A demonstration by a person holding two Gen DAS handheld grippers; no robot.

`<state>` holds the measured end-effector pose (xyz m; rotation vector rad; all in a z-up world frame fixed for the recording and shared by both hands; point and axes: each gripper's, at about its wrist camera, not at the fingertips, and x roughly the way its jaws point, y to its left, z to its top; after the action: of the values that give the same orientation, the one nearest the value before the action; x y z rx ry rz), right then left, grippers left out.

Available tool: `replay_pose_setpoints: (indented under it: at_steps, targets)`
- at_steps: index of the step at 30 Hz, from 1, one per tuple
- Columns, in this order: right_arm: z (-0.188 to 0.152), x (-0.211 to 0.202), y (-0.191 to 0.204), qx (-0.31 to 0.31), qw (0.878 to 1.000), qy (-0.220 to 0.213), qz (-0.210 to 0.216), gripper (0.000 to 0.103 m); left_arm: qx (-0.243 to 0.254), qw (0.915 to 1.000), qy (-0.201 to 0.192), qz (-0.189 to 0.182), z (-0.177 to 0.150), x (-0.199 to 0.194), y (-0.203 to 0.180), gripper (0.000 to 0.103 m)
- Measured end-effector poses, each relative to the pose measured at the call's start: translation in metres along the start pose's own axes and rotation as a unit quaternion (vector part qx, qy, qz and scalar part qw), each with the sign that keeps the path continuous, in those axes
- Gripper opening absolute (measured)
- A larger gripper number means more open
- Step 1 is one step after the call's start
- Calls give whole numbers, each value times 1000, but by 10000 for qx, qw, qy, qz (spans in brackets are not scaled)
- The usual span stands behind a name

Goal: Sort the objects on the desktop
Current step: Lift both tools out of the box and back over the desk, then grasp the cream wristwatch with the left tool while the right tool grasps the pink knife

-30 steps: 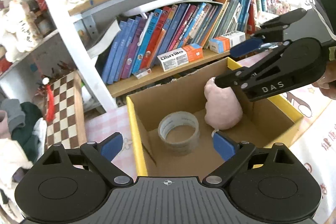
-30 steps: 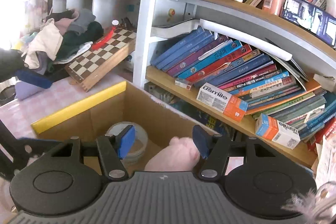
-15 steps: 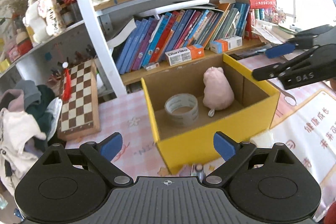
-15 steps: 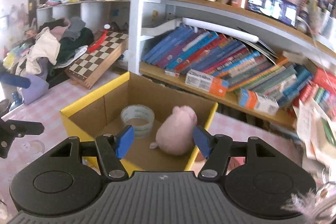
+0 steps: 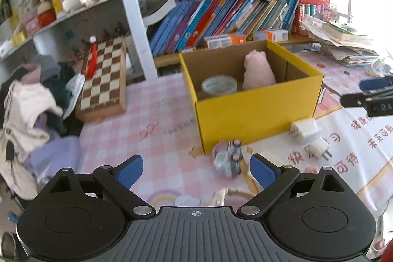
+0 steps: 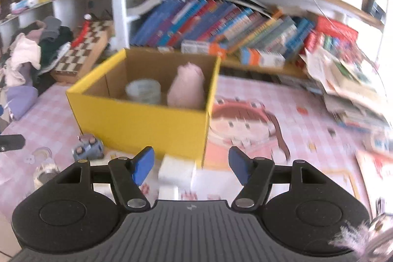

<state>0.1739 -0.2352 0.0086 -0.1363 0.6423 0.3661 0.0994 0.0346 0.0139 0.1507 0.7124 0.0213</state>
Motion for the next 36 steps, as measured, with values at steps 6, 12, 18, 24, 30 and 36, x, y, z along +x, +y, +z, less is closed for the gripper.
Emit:
replay_pose_setpoints:
  at_steps: [6, 12, 18, 24, 30, 36]
  targets:
    - [-32, -14, 3, 297, 9990, 243, -217, 67, -151, 9998, 157, -18, -23, -6, 4, 96]
    - [-57, -19, 16, 399, 9978, 482, -235, 70, -224, 9992, 336, -76, -45, -10, -2, 96]
    - [-74, -20, 34, 399, 9965, 728, -107, 71, -177, 9984, 511, -164, -62, -12, -11, 96]
    - [-84, -23, 54, 238, 9953, 924, 137, 74, -134, 9979, 587, -252, -73, -15, -19, 96]
    - [-85, -18, 67, 28, 9942, 1045, 271, 79, 32, 9971, 641, -397, -77, -12, -29, 96]
    - [-83, -8, 75, -98, 9926, 1142, 411, 80, 160, 9968, 659, -432, -75, -5, -33, 96]
